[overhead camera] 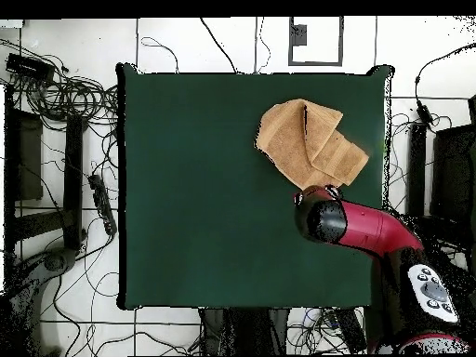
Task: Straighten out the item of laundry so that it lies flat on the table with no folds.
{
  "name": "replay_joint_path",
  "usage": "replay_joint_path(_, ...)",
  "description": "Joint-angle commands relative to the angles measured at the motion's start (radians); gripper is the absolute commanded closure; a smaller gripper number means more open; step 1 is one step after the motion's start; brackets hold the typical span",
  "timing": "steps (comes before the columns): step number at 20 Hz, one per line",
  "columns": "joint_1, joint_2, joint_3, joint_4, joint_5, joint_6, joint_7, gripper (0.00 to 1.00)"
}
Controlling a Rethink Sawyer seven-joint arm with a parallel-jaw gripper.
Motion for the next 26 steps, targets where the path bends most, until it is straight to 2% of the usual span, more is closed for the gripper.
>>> replay_joint_path(1, 0.008, 0.1, 0.078, 0.02, 0.043, 0.081, 0.152, 0.0)
replay_joint_path(5, -0.019, 0.149, 0.109, 0.012, 0.042, 0.027, 0.151, 0.0)
replay_joint_path(10, -0.063, 0.156, 0.158, 0.032, 0.038, -0.01, 0.138, 0.0)
replay_joint_path(16, -0.104, 0.221, 0.216, 0.006, 0.019, -0.076, 0.124, 0.0)
replay_joint_path(26, -0.113, 0.27, 0.246, -0.032, 0.01, -0.065, 0.115, 0.0)
